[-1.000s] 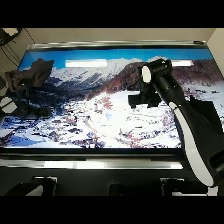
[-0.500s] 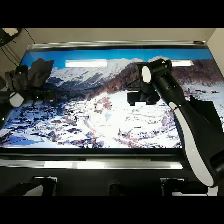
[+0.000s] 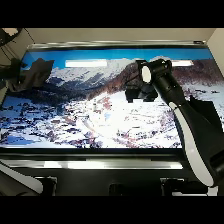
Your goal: Fold the shirts.
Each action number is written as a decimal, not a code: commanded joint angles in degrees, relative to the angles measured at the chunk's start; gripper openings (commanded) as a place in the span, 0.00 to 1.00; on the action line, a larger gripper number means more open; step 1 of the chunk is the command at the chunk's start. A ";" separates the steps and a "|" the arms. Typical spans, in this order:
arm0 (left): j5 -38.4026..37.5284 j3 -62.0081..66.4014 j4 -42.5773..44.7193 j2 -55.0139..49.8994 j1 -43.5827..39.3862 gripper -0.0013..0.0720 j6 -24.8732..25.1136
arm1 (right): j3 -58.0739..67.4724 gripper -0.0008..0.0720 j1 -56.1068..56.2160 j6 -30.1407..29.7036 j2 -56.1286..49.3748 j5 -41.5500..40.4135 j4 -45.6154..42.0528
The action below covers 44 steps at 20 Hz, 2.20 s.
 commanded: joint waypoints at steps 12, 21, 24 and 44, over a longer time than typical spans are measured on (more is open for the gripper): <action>10.47 0.83 -26.08 -14.47 7.28 1.00 -3.34 | 0.07 0.94 0.04 0.94 -0.02 0.70 0.61; 16.72 1.18 -32.92 -16.94 5.35 0.05 1.97 | 0.09 0.94 0.04 3.15 0.15 4.11 1.73; 16.33 1.31 -32.85 -10.54 4.98 0.05 12.26 | 0.13 0.84 0.04 1.36 2.43 7.54 -1.95; -25.64 -20.85 6.36 34.45 -50.82 0.05 38.45 | 0.11 0.83 0.04 3.41 44.24 13.97 -21.92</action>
